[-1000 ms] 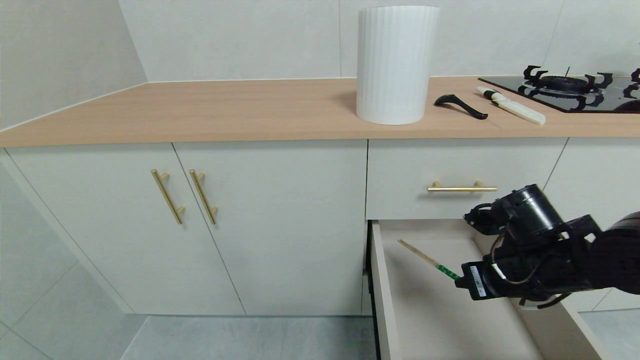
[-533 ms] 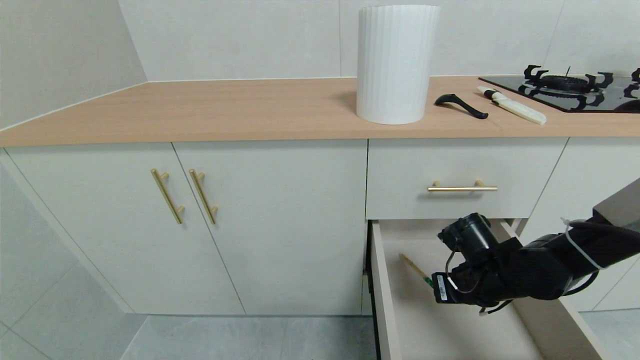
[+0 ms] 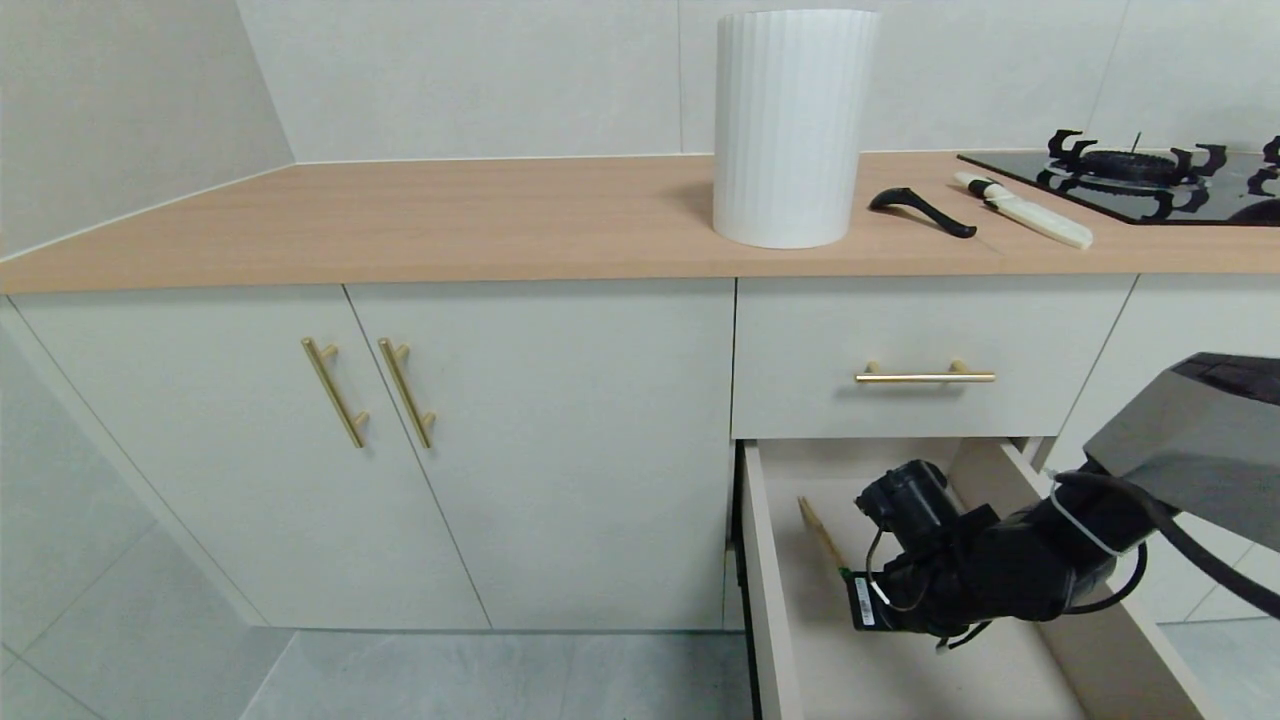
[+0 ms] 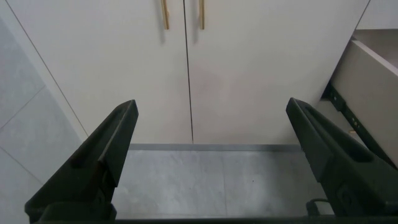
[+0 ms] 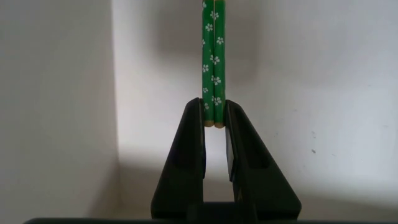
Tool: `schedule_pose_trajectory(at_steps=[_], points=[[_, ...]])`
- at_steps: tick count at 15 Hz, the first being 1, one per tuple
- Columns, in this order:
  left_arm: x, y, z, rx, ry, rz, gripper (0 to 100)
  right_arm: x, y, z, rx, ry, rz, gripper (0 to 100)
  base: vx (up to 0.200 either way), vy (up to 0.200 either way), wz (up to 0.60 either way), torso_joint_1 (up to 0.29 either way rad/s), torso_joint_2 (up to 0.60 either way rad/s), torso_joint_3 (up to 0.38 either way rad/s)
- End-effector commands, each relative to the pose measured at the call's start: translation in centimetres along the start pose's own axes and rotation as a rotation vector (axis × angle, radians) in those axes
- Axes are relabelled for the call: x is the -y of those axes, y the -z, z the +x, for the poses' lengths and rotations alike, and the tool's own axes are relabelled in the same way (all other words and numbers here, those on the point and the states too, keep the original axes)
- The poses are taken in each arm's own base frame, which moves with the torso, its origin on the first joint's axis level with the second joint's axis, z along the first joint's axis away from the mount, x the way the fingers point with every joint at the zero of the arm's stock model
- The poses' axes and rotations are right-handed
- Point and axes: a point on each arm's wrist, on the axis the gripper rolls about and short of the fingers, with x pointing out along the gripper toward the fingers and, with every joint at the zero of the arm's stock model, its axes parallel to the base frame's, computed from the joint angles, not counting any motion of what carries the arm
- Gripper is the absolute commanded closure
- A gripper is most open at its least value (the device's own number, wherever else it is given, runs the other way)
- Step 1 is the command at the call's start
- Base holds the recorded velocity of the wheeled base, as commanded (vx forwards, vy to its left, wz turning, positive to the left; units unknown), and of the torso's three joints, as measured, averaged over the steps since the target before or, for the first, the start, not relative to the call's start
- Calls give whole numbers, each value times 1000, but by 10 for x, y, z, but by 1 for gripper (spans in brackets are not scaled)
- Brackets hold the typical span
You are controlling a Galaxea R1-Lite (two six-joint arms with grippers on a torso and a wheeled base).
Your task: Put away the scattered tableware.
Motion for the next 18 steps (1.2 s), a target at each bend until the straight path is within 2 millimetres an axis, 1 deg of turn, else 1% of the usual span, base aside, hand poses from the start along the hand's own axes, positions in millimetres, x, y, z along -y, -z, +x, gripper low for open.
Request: schedule_pose_trajectory(at_steps=[1,3,8,9,15,18], points=[[0,0,0,0,-1,0,0,-3,9,20,-24,12,4,100,0,0,0,0,0,0],[0,0,0,0,-1,-2,0,-3,9,24,-12,21,13,100,0,0,0,0,0,0],[0,0,0,0,-1,0,0,-3,10,24,-12,21,14,100,0,0,0,0,0,0],[0,0,0,0,-1,0,0,-3,10,24,-12,21,14,0,0,0,0,0,0,0],[0,0,0,0,-1,0,0,-3,9,23,-9,20,14,0,0,0,0,0,0,0],[0,0,0,0,-1,0,0,-3,8,18,1,20,15,0,0,0,0,0,0,0]])
